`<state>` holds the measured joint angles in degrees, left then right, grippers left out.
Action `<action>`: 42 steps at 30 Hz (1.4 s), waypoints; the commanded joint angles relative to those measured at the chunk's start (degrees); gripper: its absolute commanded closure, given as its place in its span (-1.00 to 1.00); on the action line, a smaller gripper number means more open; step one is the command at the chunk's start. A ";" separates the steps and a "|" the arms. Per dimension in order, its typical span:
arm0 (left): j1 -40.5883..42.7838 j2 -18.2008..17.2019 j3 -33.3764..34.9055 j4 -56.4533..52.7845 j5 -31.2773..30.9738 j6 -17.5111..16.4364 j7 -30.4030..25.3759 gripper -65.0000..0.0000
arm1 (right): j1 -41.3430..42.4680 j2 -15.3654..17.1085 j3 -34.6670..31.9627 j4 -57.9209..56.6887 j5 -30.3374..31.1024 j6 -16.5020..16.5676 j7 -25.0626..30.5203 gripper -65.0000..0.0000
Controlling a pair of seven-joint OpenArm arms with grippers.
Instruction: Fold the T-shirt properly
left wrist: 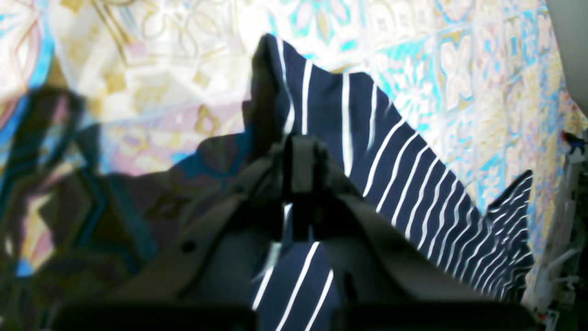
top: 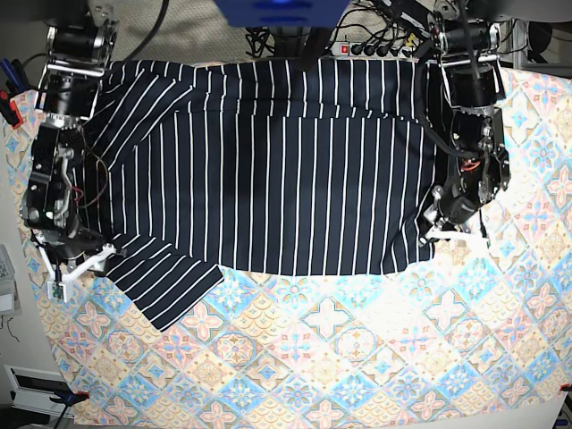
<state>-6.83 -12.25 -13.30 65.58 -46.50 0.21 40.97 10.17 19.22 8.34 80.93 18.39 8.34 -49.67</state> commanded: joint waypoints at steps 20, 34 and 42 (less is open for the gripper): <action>5.91 -0.80 -0.28 9.71 -6.73 -0.25 -0.22 1.00 | 16.33 8.78 -20.25 -33.94 -0.06 -0.21 20.70 -0.08; 8.02 -0.72 -0.37 10.68 -6.82 -0.25 -0.31 1.00 | 18.00 10.01 -35.37 -48.53 -15.18 -0.21 39.08 -0.08; 8.54 -0.72 -2.57 10.68 -6.82 -0.25 -0.14 1.00 | 18.00 9.92 -35.81 -50.64 -15.18 4.19 40.04 -0.08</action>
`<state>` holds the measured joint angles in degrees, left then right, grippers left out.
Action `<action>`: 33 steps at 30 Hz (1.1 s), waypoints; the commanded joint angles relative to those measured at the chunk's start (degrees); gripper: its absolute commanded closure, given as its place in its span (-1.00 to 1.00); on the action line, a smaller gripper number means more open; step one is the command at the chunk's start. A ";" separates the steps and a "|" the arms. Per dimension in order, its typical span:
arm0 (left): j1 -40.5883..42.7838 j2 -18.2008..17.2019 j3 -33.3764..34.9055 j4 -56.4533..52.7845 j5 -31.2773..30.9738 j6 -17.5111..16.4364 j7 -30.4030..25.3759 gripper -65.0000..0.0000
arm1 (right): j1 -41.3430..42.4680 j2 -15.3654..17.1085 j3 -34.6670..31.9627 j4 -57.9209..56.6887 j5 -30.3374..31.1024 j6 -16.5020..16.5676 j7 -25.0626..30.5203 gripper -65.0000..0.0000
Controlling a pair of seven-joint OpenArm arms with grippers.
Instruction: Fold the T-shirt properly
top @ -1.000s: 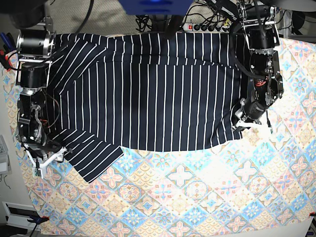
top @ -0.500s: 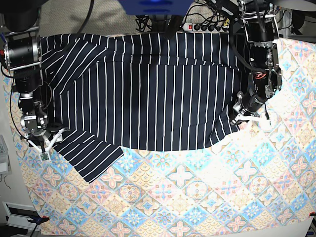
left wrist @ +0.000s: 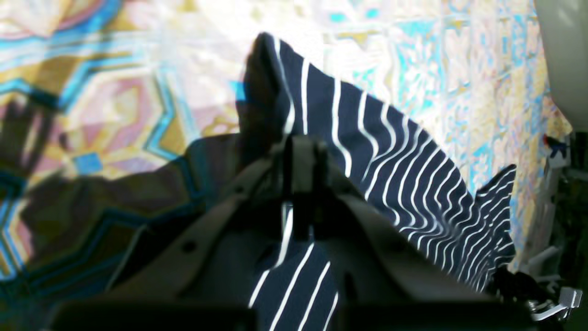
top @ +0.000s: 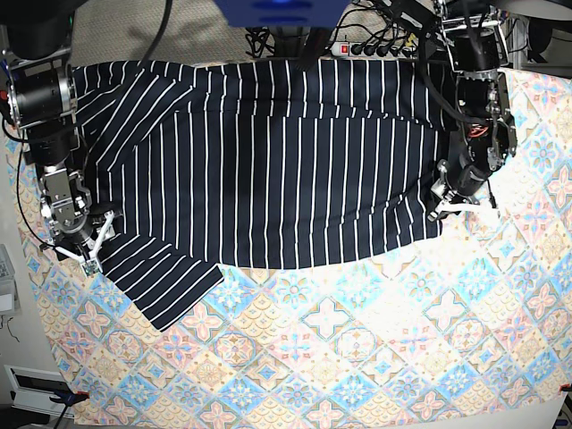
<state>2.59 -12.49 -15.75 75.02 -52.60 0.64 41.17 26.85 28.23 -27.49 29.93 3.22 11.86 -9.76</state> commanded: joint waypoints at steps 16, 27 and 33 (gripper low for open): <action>-0.88 -0.48 -0.12 1.33 -0.72 -0.69 -0.42 1.00 | 0.89 -0.93 1.24 0.18 0.16 20.71 0.31 0.66; -2.19 -0.48 -0.21 1.33 -0.63 -0.69 -0.51 1.00 | -0.70 -0.76 17.51 1.06 -0.19 20.89 1.63 0.94; -2.46 -0.48 -0.21 1.24 -0.63 -0.69 -0.51 1.00 | -6.41 0.48 23.66 10.99 -0.19 20.89 0.40 0.97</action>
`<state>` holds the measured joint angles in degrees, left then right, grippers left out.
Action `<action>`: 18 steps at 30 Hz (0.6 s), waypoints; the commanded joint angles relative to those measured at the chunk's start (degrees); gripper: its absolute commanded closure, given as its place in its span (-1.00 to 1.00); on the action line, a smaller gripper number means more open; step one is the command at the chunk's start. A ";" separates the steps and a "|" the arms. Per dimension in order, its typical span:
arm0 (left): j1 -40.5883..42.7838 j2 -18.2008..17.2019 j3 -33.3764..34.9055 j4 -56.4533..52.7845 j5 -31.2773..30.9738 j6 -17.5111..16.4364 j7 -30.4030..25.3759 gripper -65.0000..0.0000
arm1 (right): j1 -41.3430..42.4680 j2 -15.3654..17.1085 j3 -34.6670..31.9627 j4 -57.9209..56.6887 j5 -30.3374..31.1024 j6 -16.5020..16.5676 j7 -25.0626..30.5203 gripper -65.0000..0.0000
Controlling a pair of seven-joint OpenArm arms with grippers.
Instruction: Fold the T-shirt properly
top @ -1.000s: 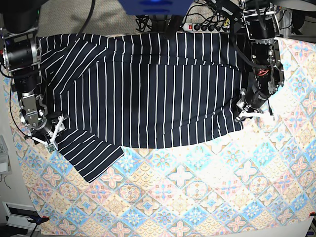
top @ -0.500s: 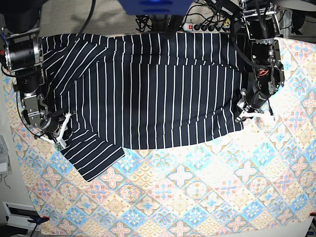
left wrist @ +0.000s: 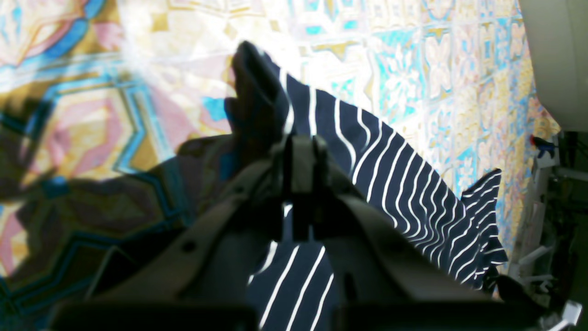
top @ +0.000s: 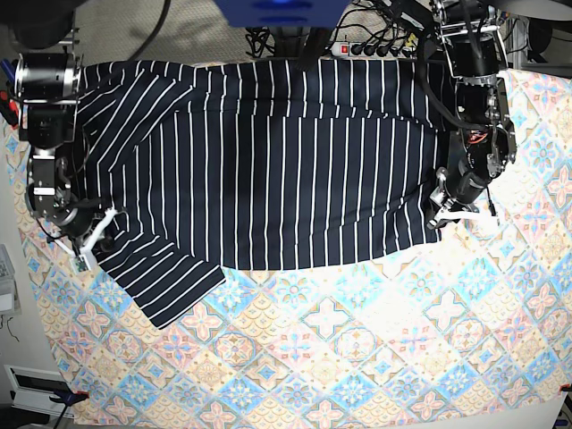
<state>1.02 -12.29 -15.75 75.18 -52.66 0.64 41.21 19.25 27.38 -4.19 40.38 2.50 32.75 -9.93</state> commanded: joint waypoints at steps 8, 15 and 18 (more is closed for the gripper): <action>-0.88 -0.58 -0.21 1.00 -0.30 -0.69 -0.55 1.00 | -0.04 1.06 3.09 4.76 0.44 -0.27 -0.84 0.85; -0.88 -0.58 -0.21 1.00 -0.39 -0.69 -0.55 1.00 | 6.38 0.89 3.00 -2.89 0.44 -0.27 -0.92 0.85; -0.88 -0.58 -0.21 1.00 -0.48 -0.69 -0.55 1.00 | 9.81 0.89 3.00 -8.95 0.35 -0.27 -0.48 0.76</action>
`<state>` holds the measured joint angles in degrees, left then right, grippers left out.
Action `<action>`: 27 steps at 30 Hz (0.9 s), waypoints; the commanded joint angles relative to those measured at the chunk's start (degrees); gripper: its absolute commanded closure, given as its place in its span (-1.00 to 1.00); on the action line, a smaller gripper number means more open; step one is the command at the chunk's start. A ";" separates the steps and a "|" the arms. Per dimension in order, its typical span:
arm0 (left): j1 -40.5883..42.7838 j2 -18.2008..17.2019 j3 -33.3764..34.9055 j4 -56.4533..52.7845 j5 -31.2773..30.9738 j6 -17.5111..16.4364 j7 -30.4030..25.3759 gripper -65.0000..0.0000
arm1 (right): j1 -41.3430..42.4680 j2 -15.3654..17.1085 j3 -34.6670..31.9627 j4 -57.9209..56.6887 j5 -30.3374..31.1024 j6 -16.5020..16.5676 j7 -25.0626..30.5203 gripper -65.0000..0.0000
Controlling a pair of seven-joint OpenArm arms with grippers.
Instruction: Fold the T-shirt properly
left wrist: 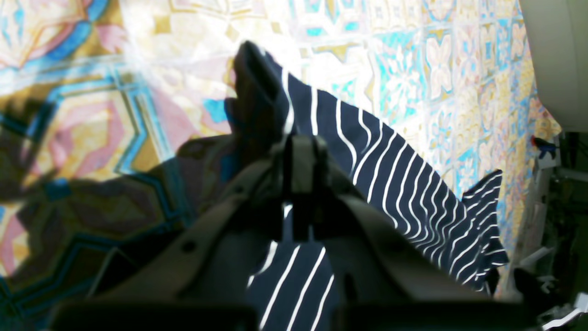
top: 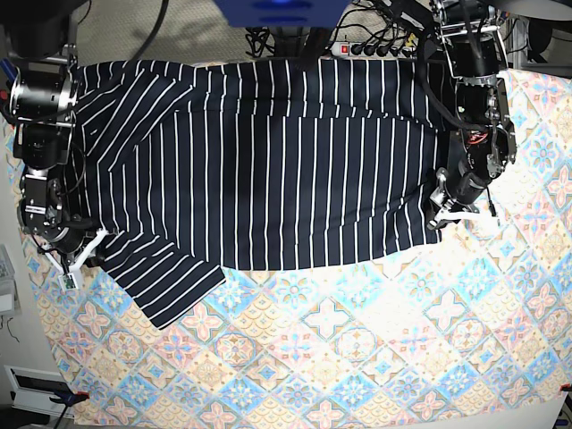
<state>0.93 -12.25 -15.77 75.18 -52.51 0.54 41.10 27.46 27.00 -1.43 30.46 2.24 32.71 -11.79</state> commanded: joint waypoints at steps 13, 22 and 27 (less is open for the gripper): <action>-0.36 0.51 -0.19 1.00 -0.63 -0.58 -0.44 1.00 | 3.79 1.17 0.07 -3.42 0.62 -5.85 4.10 -0.14; -0.36 0.51 -0.19 1.00 -0.63 -0.58 -0.44 1.00 | 3.88 -0.32 -5.29 -3.34 0.88 -5.85 6.12 -0.14; -0.27 0.51 -0.19 1.00 -0.63 -0.58 -0.44 1.00 | 3.97 -0.32 -7.93 -3.51 0.88 -5.85 6.21 -0.14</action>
<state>1.30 -11.20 -15.77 75.18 -52.56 0.62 41.32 29.67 25.80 -9.52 26.22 2.33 26.72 -6.85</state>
